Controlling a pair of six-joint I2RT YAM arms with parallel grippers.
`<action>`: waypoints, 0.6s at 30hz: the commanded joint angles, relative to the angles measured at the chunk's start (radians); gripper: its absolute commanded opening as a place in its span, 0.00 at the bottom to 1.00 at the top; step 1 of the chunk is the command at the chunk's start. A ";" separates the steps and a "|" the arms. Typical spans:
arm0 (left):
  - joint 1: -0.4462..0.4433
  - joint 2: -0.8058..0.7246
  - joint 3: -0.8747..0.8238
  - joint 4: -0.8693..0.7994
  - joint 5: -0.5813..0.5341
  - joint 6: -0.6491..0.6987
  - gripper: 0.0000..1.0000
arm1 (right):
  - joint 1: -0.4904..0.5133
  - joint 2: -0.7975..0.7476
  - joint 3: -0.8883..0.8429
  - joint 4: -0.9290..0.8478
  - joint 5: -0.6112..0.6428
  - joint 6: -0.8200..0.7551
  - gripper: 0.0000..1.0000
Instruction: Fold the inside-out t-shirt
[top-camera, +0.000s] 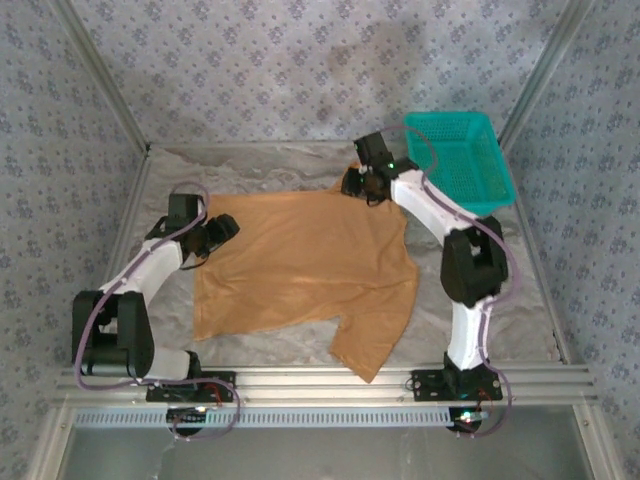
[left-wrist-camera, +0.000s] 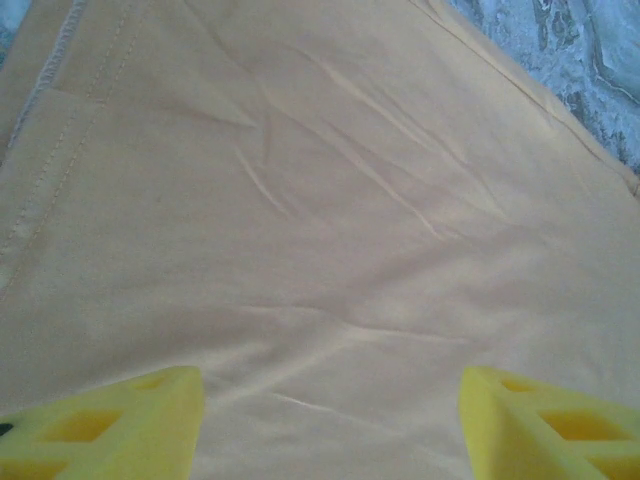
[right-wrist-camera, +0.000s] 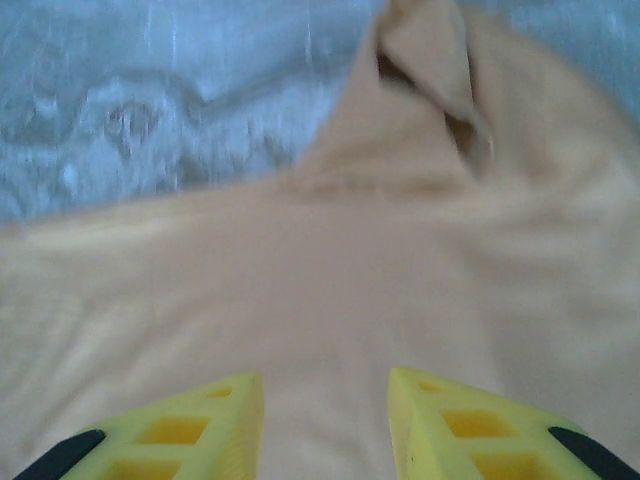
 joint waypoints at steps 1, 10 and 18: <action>0.006 0.015 0.009 0.012 0.006 0.001 0.67 | -0.027 0.201 0.204 -0.111 0.025 -0.089 0.38; 0.007 0.067 0.044 0.016 0.048 0.020 0.63 | -0.063 0.460 0.500 -0.183 0.009 -0.151 0.41; 0.006 0.083 0.039 0.025 0.061 0.014 0.61 | -0.066 0.494 0.527 -0.187 0.020 -0.172 0.51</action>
